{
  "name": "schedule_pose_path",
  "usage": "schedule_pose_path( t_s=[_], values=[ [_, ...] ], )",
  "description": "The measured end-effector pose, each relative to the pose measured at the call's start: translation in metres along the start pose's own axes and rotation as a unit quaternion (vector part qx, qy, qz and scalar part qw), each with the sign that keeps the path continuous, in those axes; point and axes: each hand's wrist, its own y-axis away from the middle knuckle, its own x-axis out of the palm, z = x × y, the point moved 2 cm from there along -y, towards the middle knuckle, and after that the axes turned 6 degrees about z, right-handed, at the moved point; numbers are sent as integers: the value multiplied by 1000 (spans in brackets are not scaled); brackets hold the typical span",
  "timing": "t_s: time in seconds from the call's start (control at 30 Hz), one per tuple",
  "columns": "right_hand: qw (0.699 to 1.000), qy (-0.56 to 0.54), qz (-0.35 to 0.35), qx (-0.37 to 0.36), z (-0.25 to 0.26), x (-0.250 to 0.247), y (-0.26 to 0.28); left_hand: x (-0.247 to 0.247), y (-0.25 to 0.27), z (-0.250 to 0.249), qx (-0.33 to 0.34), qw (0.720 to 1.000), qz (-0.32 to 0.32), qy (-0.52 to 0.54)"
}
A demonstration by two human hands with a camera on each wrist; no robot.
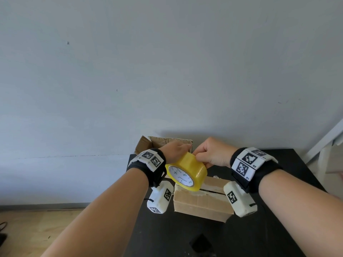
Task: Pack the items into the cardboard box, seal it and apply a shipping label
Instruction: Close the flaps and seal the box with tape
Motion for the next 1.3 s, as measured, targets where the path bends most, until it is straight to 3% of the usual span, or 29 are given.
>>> schedule_pose_path(
  t_s=[0.27, 0.47, 0.73, 0.9, 1.0, 1.3],
  values=[
    [992, -126, 6, 11, -3, -7, 6, -2, 3, -3, -12, 999, -15, 26],
    [995, -84, -39, -25, 0, -11, 3, -2, 2, 0, -24, 998, -27, 46],
    [979, 137, -146, -29, 13, -14, 1, -2, 5, -2, -21, 996, -86, 11],
    [918, 360, -165, 18, 27, -8, -3, -2, 1, 0, -49, 992, -115, -2],
    [881, 433, -187, 41, 32, -4, -4, -3, 0, -1, -74, 986, -149, 5],
    [914, 395, -94, 13, 30, -4, -2, 1, 8, -7, -59, 988, -136, -33]
  ],
)
